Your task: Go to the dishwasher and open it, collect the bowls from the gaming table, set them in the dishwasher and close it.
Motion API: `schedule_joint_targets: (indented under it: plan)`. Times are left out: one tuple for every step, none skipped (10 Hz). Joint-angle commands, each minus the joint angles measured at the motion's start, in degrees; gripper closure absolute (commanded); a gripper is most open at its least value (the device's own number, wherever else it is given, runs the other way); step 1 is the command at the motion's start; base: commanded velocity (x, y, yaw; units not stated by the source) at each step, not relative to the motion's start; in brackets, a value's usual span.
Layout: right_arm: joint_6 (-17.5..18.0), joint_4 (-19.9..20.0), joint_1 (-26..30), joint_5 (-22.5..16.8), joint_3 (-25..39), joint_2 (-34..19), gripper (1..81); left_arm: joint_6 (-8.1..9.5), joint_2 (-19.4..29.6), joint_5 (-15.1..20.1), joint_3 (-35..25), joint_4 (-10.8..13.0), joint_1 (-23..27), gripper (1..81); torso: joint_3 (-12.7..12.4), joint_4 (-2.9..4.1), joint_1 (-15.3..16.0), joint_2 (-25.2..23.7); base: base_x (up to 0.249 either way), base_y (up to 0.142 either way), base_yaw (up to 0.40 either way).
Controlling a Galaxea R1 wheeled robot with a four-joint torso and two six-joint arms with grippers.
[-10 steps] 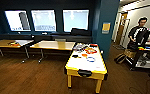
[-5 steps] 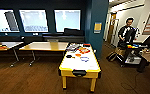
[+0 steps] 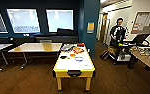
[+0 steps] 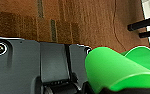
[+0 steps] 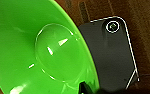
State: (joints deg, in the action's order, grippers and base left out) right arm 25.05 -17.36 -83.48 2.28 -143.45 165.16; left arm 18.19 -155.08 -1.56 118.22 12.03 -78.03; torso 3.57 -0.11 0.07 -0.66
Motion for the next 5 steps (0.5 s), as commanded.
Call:
schedule_joint_targets:
  plan:
    - [-0.27,-1.45,3.01,-2.63,0.37,-0.33,81.1,0.00,0.11,2.00,0.17,0.27,3.46,81.1,0.00,0.00,0.00,0.00,0.000,0.000,-0.196]
    - [-0.27,-1.37,3.01,-2.63,0.37,-0.24,81.1,0.00,-0.41,2.00,1.30,0.36,3.28,81.1,0.00,0.00,0.00,0.00,0.000,0.000,-0.196]
    - [-0.18,-1.36,3.01,-2.63,0.37,-0.24,81.1,-0.08,-0.59,1.91,1.84,0.45,3.19,81.1,0.00,0.00,0.00,0.00,0.000,0.000,-0.195]
    - [-0.18,-1.36,3.01,-2.63,0.28,-0.24,81.1,-0.08,-0.85,2.00,2.01,0.62,3.19,81.1,0.00,0.00,0.00,0.00,0.000,0.000,-0.197]
    - [-0.27,-1.53,3.18,-2.63,0.28,0.02,81.1,-0.17,-0.85,2.00,2.01,0.54,3.19,81.1,0.00,0.00,0.00,0.00,0.000,0.000,-0.199]
